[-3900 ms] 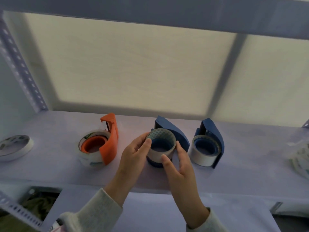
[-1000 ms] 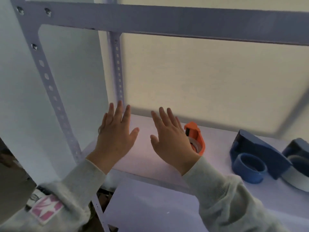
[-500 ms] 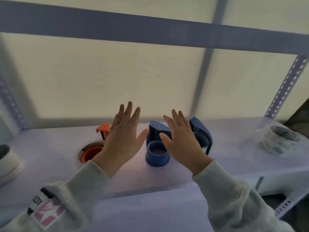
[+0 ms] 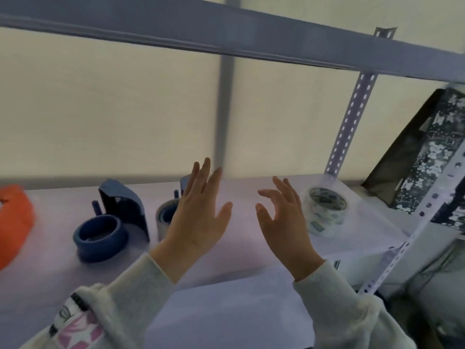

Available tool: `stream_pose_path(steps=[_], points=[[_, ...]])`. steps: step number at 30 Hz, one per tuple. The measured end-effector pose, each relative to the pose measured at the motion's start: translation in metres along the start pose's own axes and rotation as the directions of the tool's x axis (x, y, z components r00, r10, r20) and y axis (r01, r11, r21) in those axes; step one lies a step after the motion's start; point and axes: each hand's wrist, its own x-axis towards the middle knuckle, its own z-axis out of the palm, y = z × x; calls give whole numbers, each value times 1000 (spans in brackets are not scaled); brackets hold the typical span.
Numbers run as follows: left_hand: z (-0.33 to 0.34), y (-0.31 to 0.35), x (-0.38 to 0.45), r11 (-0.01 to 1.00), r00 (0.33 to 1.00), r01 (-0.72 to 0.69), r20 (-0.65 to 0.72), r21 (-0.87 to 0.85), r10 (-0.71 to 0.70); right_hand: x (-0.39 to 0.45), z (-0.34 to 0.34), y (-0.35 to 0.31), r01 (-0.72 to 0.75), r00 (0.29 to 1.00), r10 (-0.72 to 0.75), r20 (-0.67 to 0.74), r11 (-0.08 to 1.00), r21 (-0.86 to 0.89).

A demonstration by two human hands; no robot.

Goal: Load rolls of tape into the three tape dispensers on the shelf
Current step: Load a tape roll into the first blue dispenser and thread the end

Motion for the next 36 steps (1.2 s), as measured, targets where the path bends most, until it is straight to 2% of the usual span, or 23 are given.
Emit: stream_pose_path(steps=[3, 6, 10, 12, 15, 17, 20, 26, 33, 36], points=[[40, 33, 6, 996, 999, 31, -8, -85, -32, 5, -29, 40, 64, 975, -47, -218, 995, 72], [74, 57, 8, 982, 994, 108, -1, -152, -109, 13, -54, 76, 8, 961, 45, -271, 981, 191], [105, 83, 12, 904, 968, 238, 14, -356, -249, 24, -72, 122, -247, 935, 320, -151, 896, 369], [117, 96, 14, 817, 940, 341, 147, -465, -308, 26, -75, 136, -379, 895, 446, -24, 788, 485], [133, 112, 12, 744, 882, 437, 402, -505, -246, 26, -72, 150, -507, 839, 519, 162, 637, 581], [140, 119, 11, 777, 872, 411, 453, -477, -183, 24, -69, 154, -509, 835, 517, 189, 595, 622], [146, 125, 10, 785, 870, 403, 462, -470, -170, 22, -69, 153, -467, 857, 489, 163, 603, 647], [137, 126, 12, 775, 912, 353, 379, -524, -158, 23, -74, 136, -346, 917, 389, 93, 655, 671], [97, 104, 16, 756, 934, 354, 249, -550, -256, 29, -66, 91, -223, 964, 259, 57, 673, 705], [77, 88, 10, 758, 929, 370, 212, -537, -303, 32, -49, 69, -191, 974, 216, 66, 635, 748]])
